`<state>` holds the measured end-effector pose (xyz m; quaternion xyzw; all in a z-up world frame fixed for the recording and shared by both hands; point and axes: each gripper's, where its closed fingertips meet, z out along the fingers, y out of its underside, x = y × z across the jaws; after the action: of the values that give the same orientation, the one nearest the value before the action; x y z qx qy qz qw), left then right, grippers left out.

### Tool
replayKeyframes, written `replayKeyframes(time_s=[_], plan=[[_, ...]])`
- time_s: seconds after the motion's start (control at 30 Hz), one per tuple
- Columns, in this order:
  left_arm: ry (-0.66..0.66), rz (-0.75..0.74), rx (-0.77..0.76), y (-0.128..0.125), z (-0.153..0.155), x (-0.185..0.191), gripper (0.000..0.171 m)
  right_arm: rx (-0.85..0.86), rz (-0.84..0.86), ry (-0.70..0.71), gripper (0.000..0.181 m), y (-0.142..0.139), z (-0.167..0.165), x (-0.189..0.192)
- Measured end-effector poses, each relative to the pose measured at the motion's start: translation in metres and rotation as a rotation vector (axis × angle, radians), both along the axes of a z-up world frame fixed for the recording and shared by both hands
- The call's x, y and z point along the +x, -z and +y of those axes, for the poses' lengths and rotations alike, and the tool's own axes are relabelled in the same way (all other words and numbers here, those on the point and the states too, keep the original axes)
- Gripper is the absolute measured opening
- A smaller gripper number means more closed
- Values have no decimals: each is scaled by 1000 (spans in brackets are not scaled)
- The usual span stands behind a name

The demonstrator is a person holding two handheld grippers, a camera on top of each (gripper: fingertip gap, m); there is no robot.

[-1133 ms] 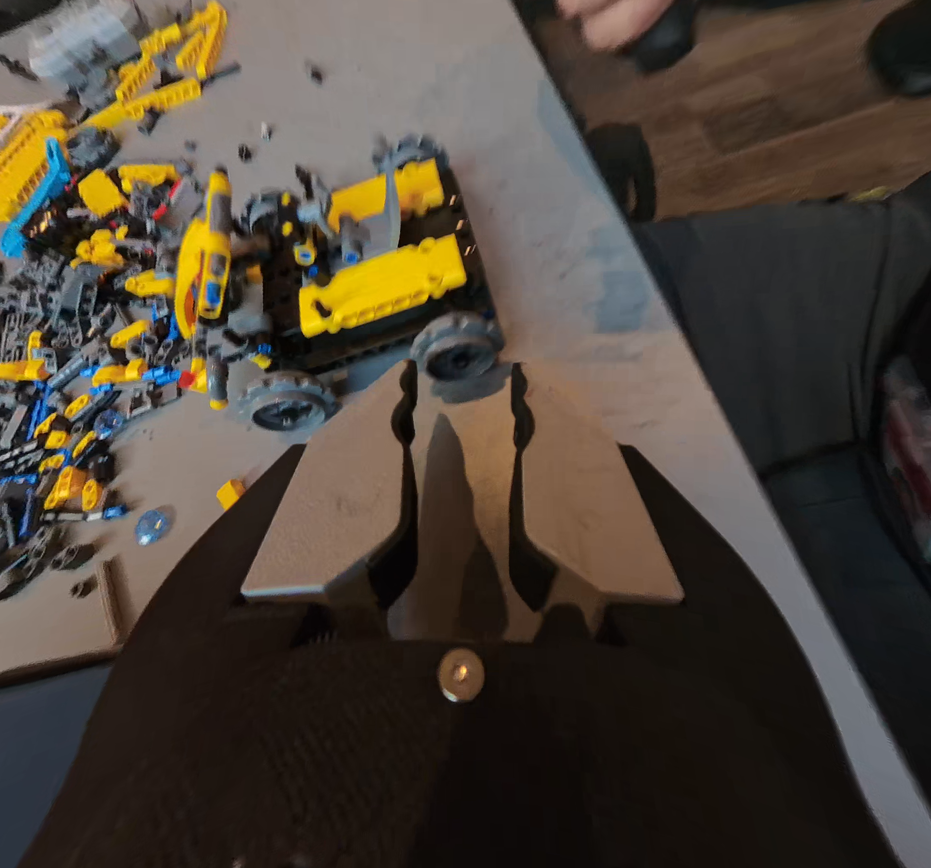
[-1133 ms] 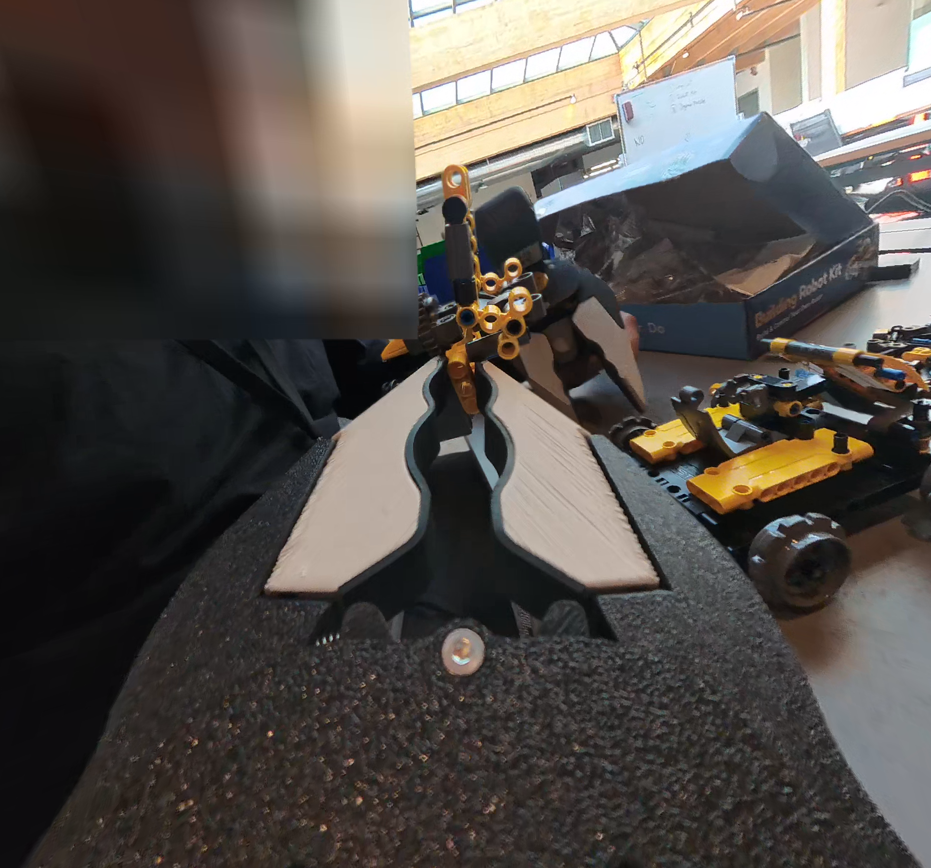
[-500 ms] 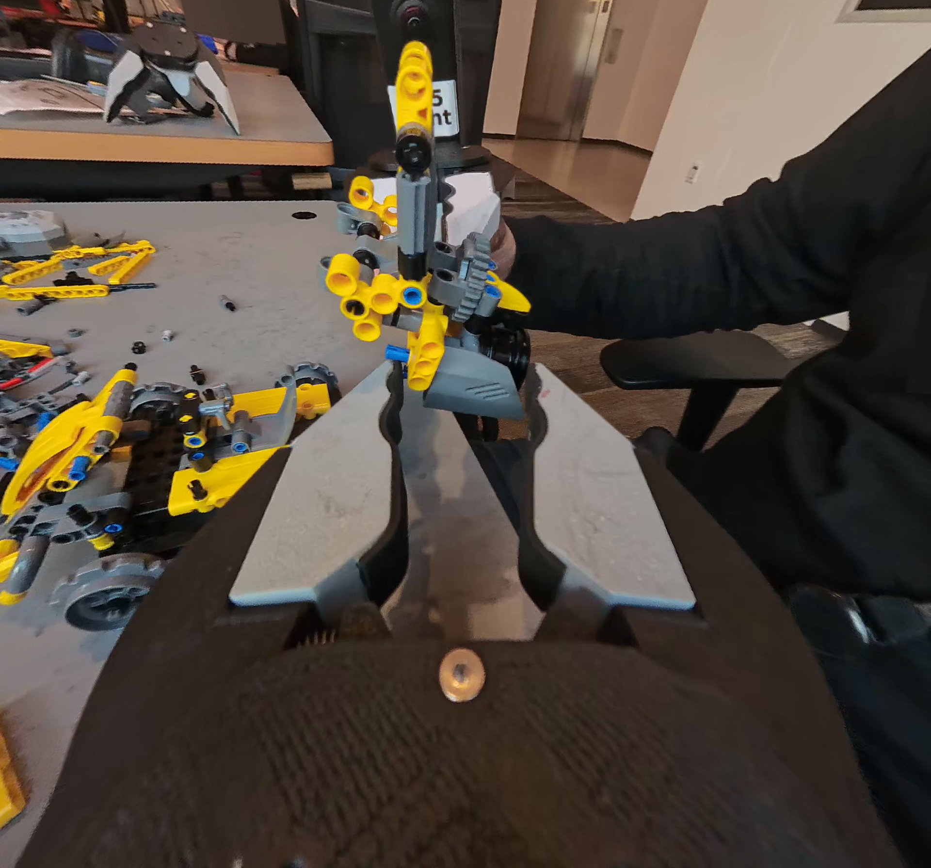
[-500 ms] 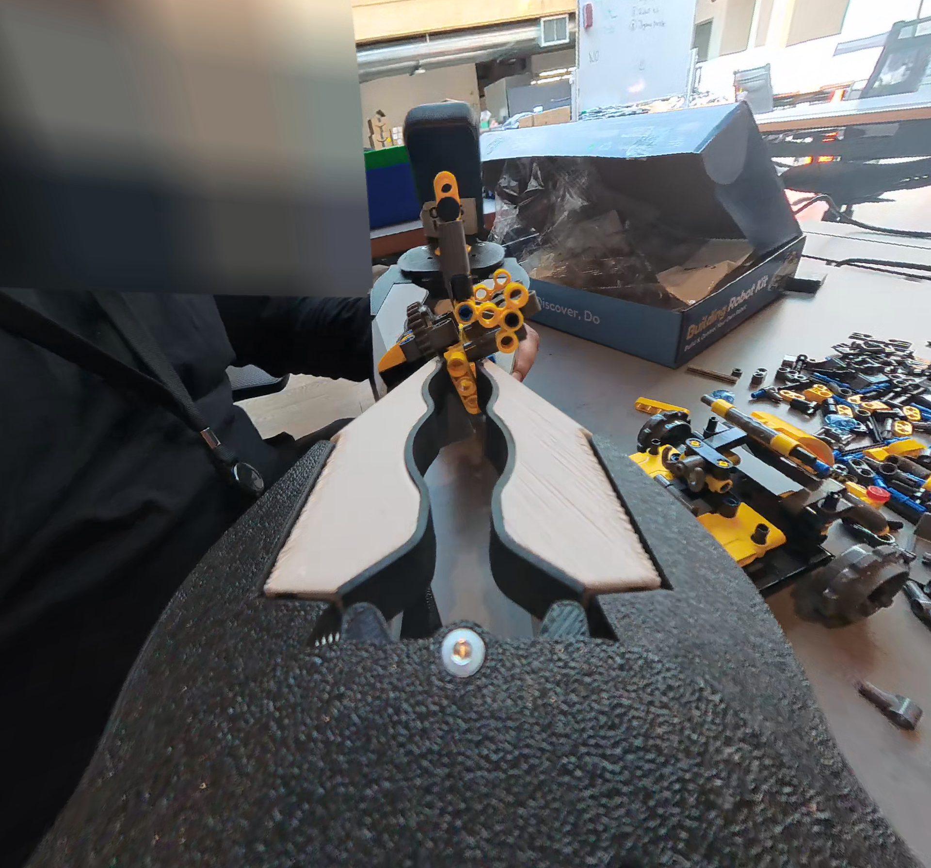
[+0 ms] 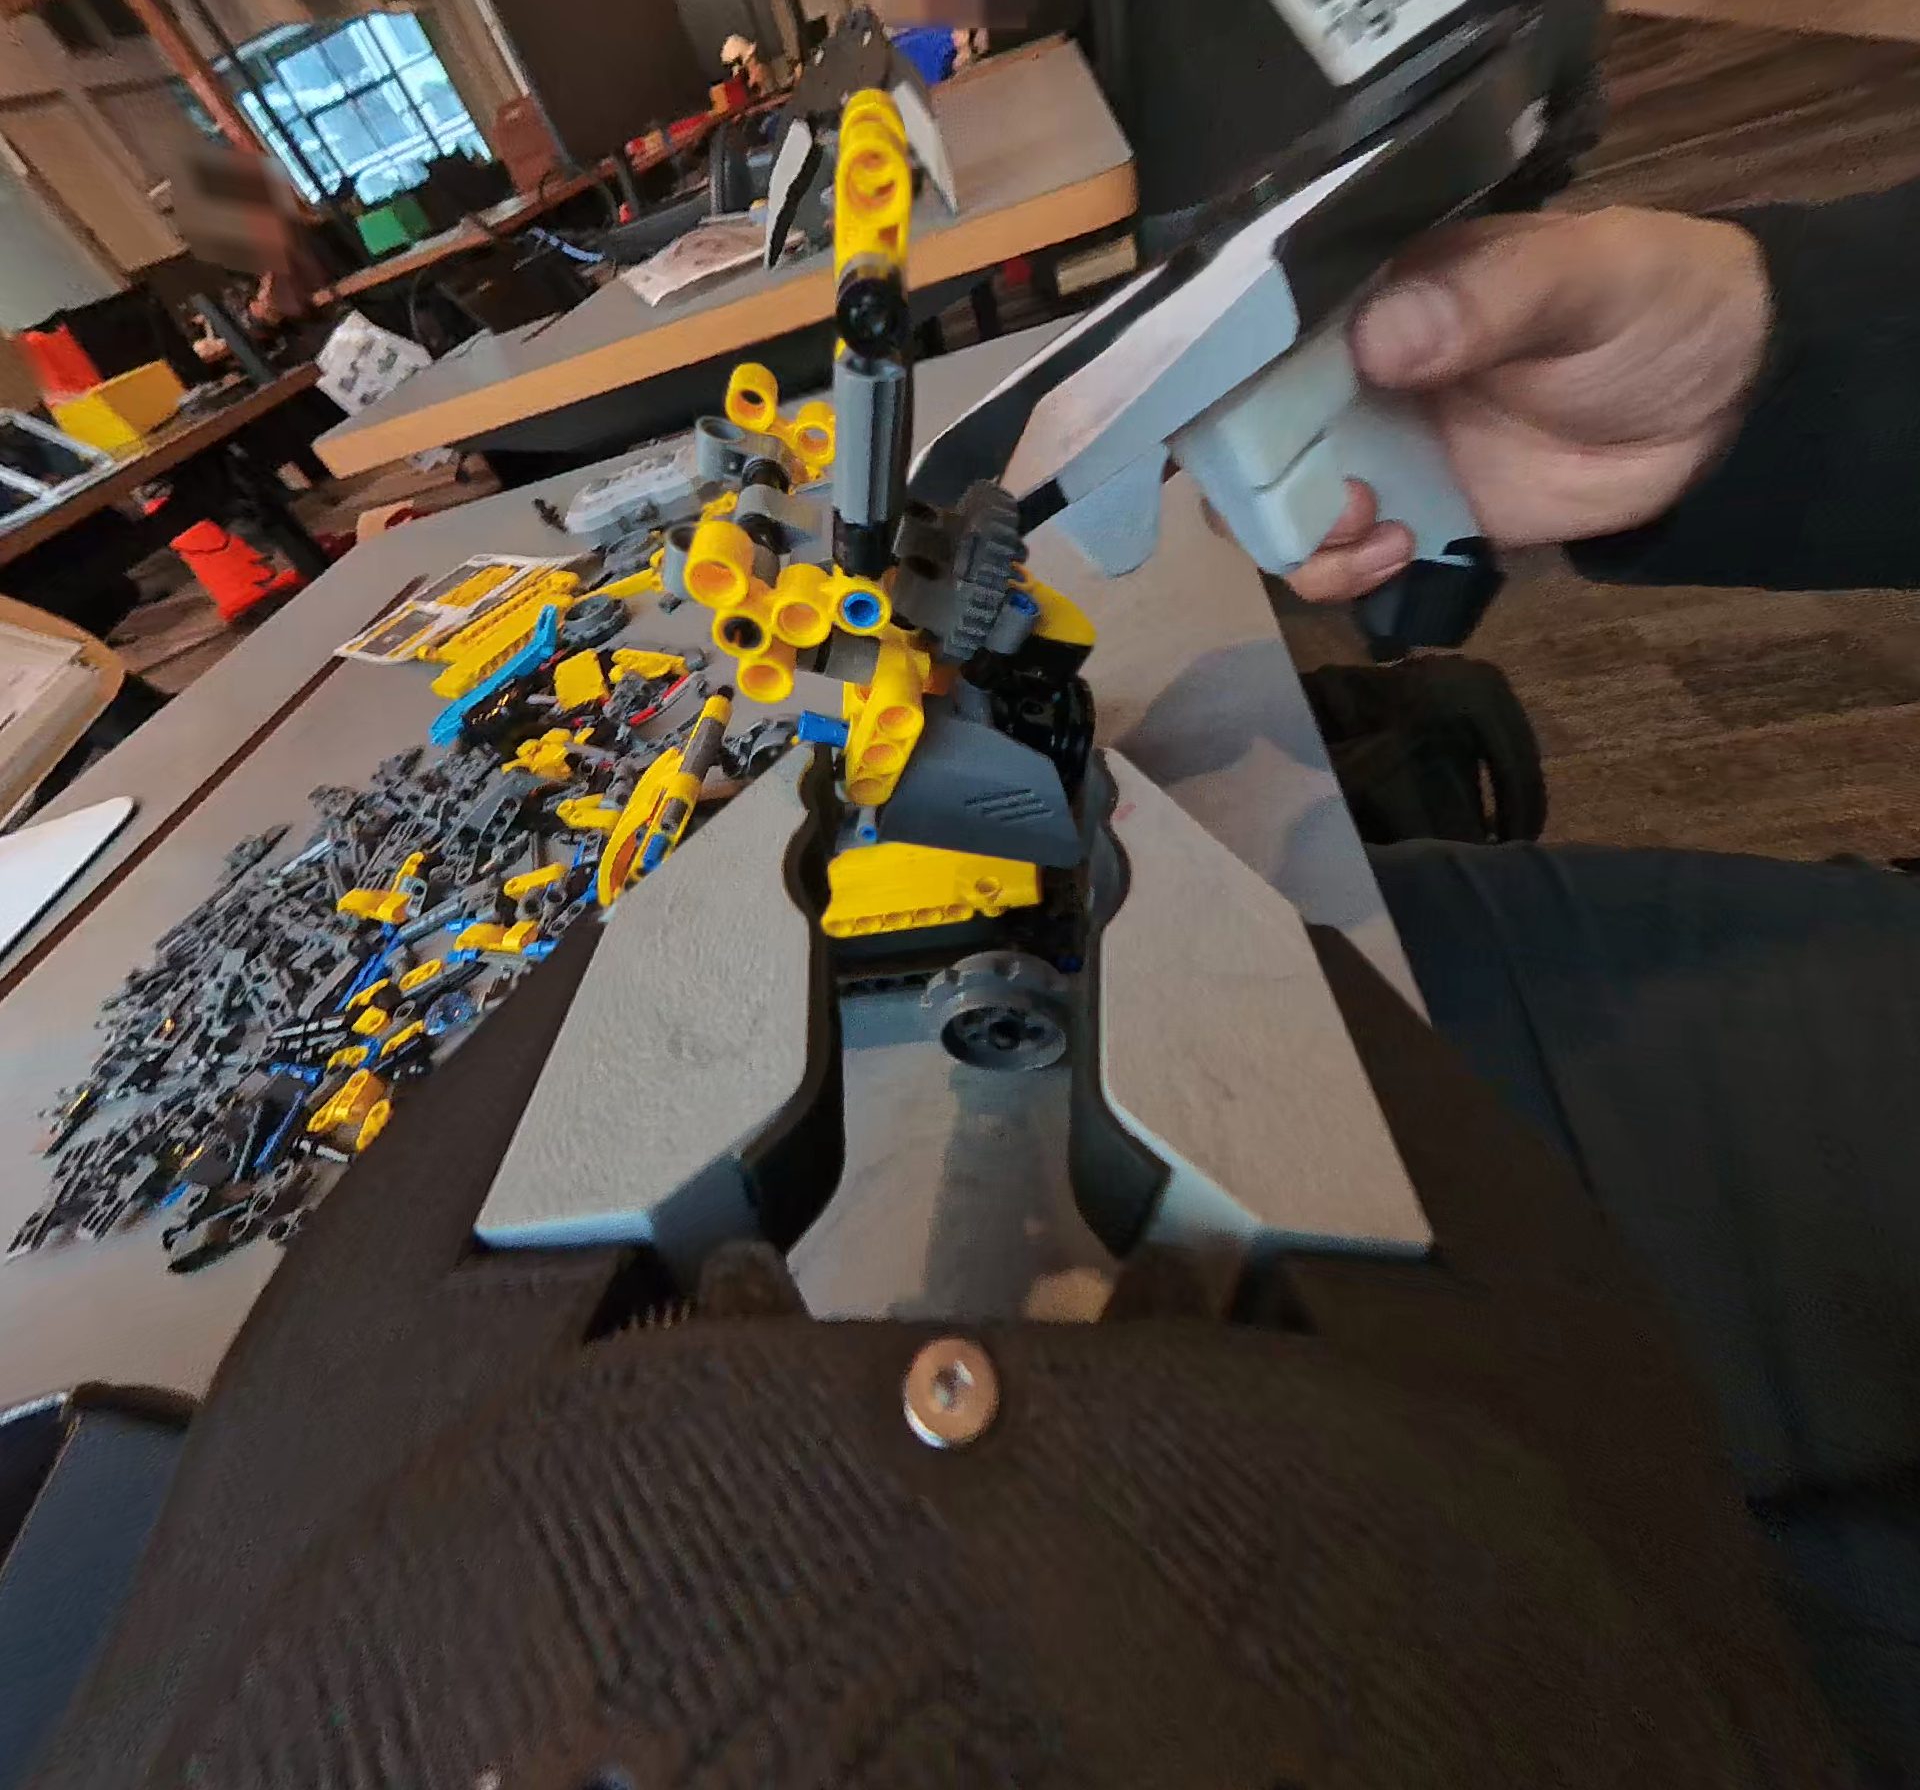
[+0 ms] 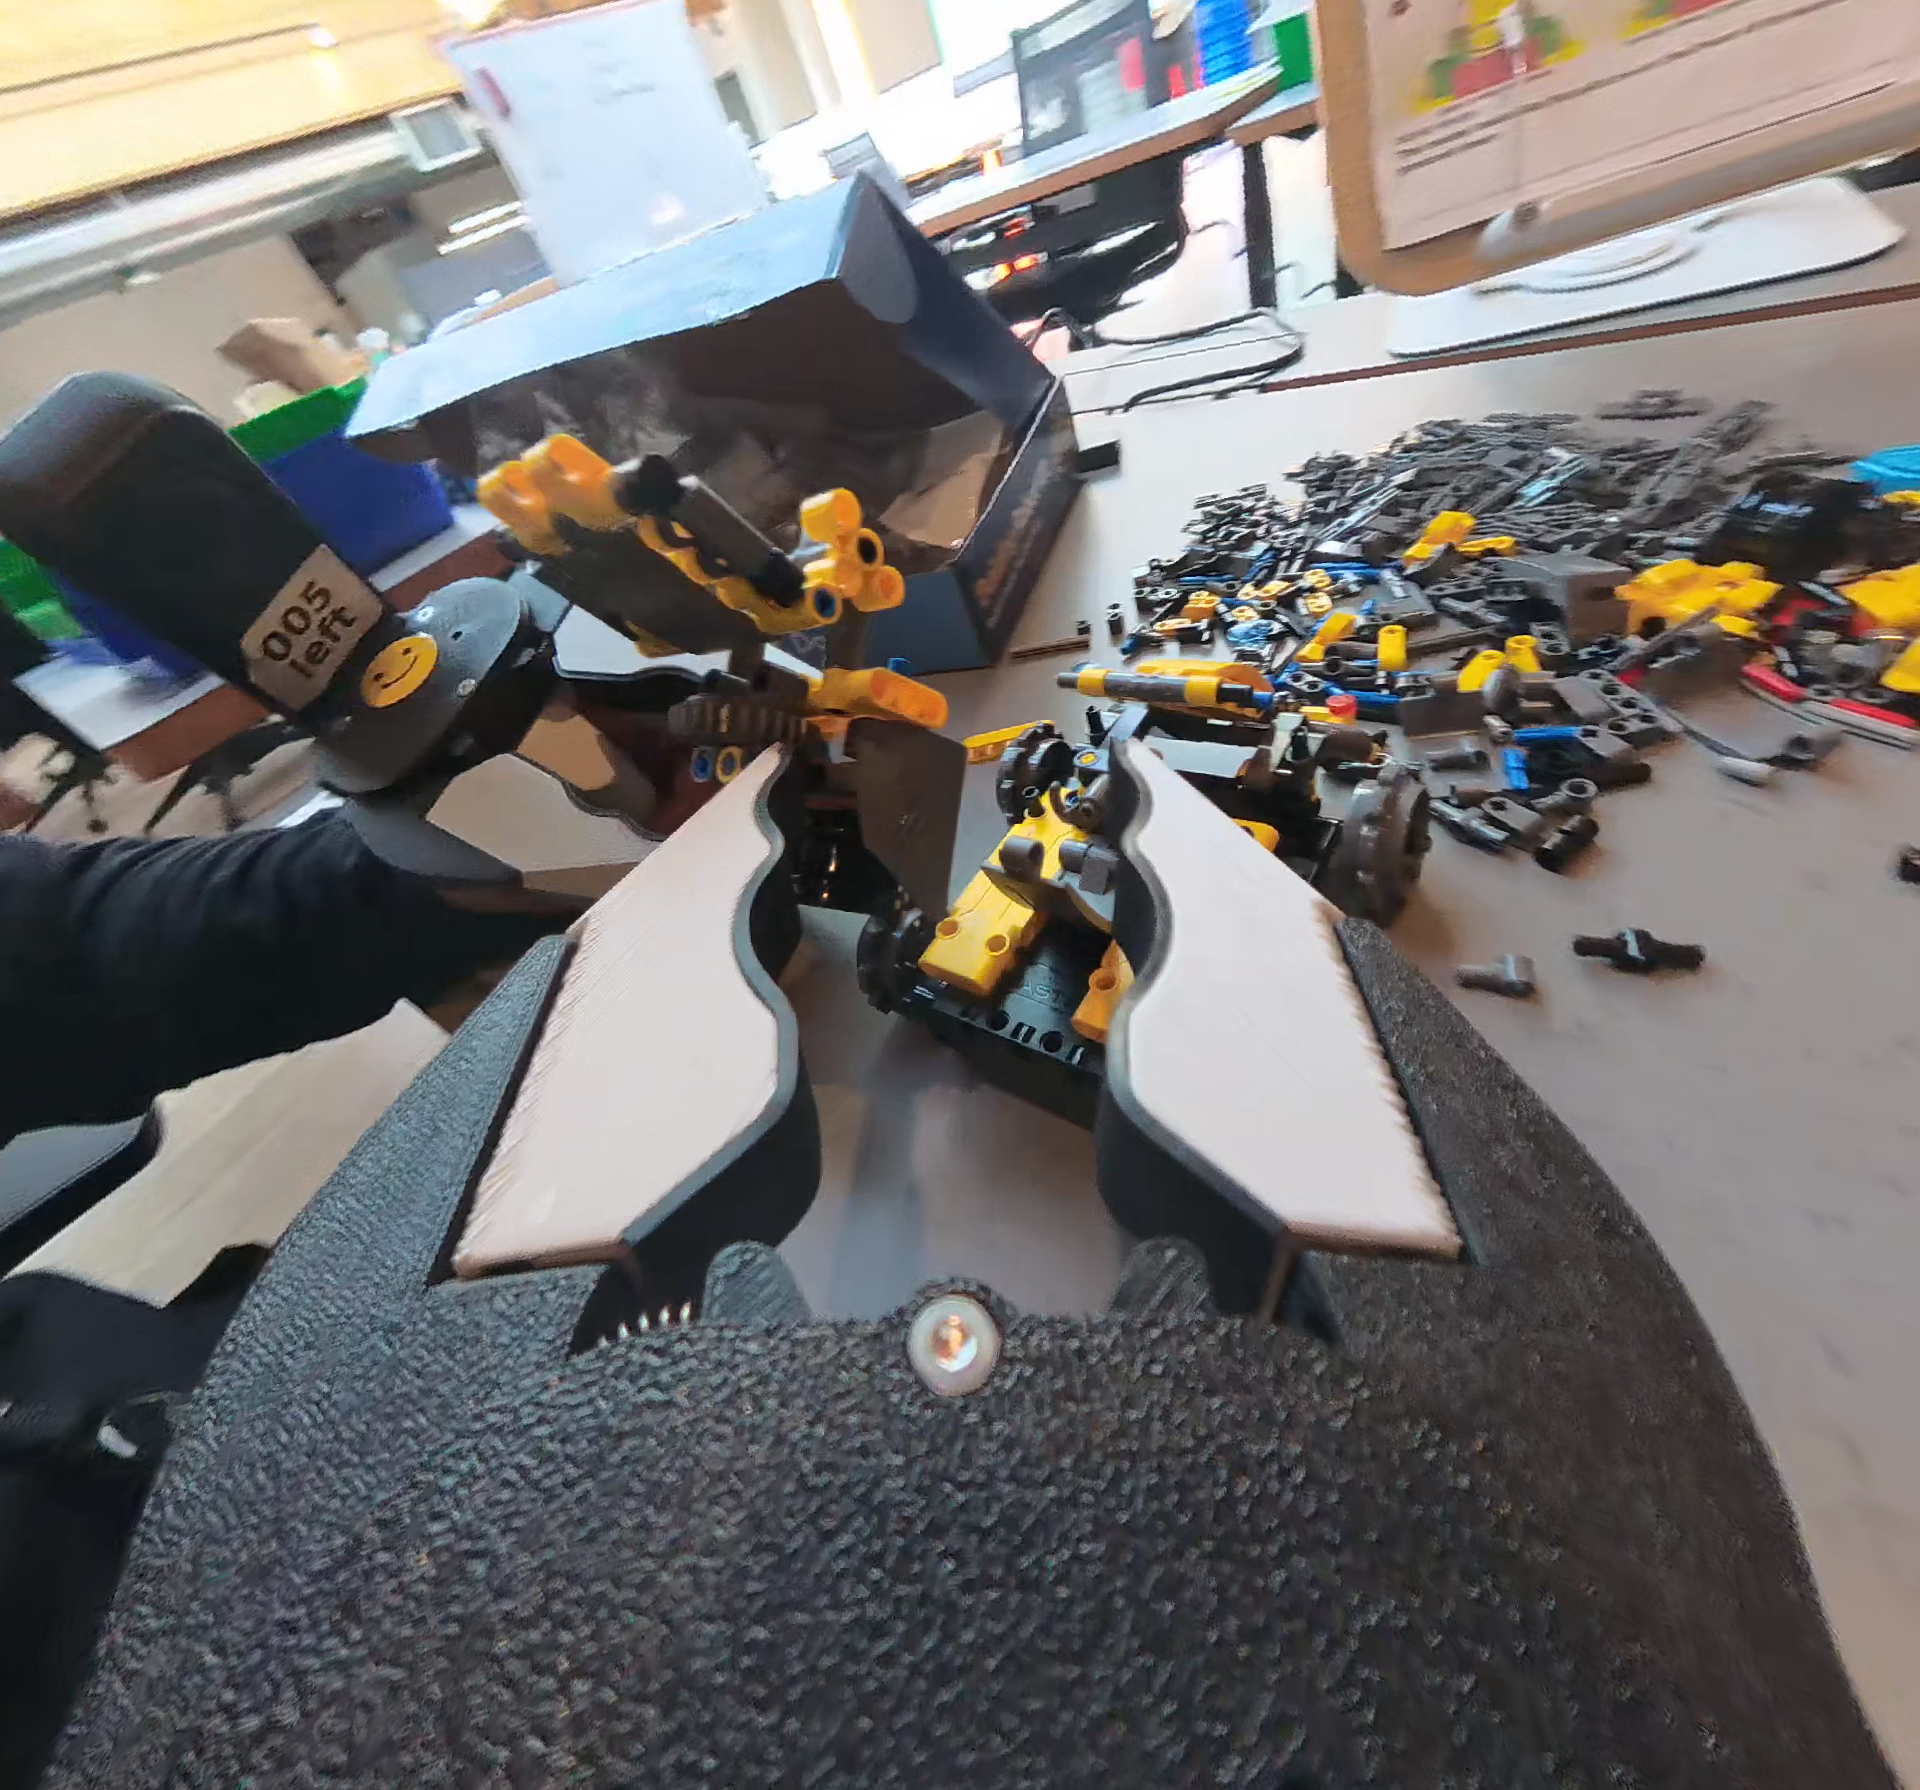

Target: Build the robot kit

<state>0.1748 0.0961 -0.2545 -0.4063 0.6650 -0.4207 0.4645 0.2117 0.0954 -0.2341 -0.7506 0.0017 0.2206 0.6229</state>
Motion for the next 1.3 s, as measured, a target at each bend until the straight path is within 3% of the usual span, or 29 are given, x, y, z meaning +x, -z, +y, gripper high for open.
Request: replayKeyframes(time_s=[0.1,0.37,0.5,0.73,1.03,1.17,1.3], plan=[[-44,23,-22,3,8,2,45,12,-37,-4,73,-1,-4,-14],[-37,51,-11,10,4,3,44,-90,-34,45,78,23,17,-36],[-45,38,88,12,-1,3,45,-76,-82,88,62,20,23,-33],[-37,12,61,5,-7,2,44,-27,-108,100,61,12,18,-33],[69,45,-119,2,-17,-2,64,-51,183,27,61,18,-3,-17],[85,127,-112,17,-15,-2,60,-135,90,75,54,38,-19,-2],[113,127,-39,24,-25,-1,58,-186,57,24,55,46,-26,-11]])
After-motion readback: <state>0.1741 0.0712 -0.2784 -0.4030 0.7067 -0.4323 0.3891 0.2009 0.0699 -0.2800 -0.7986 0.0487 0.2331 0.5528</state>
